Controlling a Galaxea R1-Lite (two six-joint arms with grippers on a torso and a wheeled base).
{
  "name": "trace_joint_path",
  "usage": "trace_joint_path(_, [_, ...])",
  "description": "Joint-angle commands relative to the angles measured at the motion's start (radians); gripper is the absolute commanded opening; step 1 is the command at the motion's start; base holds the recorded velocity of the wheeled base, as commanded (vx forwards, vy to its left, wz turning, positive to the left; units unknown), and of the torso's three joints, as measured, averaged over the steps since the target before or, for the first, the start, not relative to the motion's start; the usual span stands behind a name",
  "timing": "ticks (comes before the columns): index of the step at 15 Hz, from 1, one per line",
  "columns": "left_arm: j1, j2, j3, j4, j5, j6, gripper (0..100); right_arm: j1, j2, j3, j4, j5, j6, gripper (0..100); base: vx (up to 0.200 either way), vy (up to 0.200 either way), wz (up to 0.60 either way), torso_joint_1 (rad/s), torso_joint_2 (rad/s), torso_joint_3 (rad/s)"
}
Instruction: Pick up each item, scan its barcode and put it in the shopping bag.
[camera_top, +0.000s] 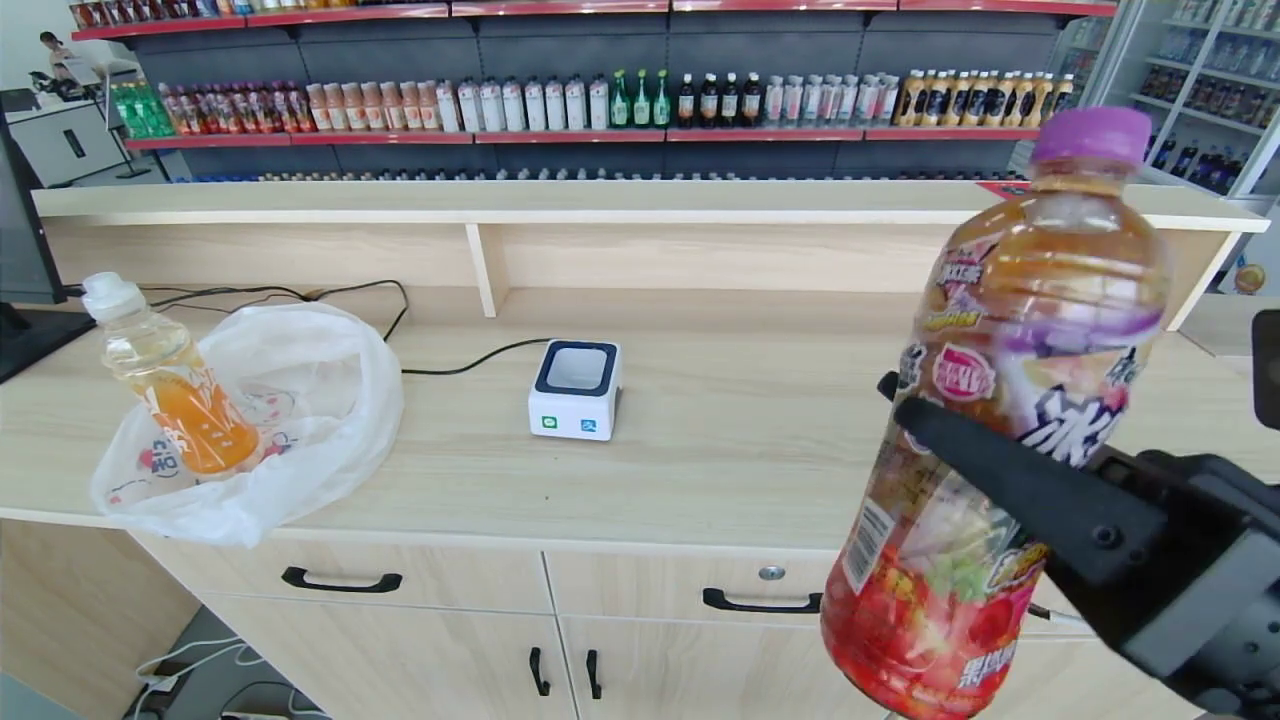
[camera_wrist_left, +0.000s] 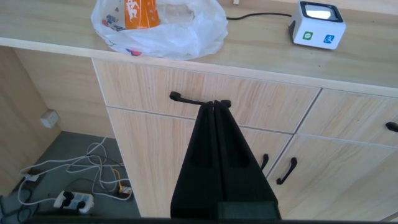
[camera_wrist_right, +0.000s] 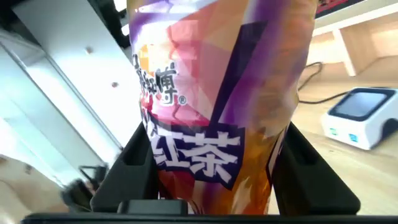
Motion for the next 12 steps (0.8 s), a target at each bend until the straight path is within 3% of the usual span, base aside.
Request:
trace_joint_path(1, [0.0,0.0,0.0,0.0,0.0,0.0,0,-0.002,0.038,0.078,-0.002,-0.005,-0.106,0,0.0,0.0,0.0,0.0,0.0,0.0])
trace_joint_path(4, [0.0,0.0,0.0,0.0,0.0,0.0,0,-0.092,0.059,0.088,-0.002,-0.041,-0.257,0,0.0,0.0,0.0,0.0,0.0,0.0])
trace_joint_path(8, [0.0,0.0,0.0,0.0,0.0,0.0,0,-0.249,0.065,0.002,0.022,-0.237,-0.485,0,0.0,0.0,0.0,0.0,0.0,0.0])
trace_joint_path(10, [0.0,0.0,0.0,0.0,0.0,0.001,0,-0.267,0.058,-0.043,0.058,-0.361,-0.568,0,0.0,0.0,0.0,0.0,0.0,0.0])
trace_joint_path(12, [0.0,0.0,0.0,0.0,-0.001,0.0,0,-0.267,0.056,-0.063,0.098,-0.384,-0.594,0,0.0,0.0,0.0,0.0,0.0,0.0])
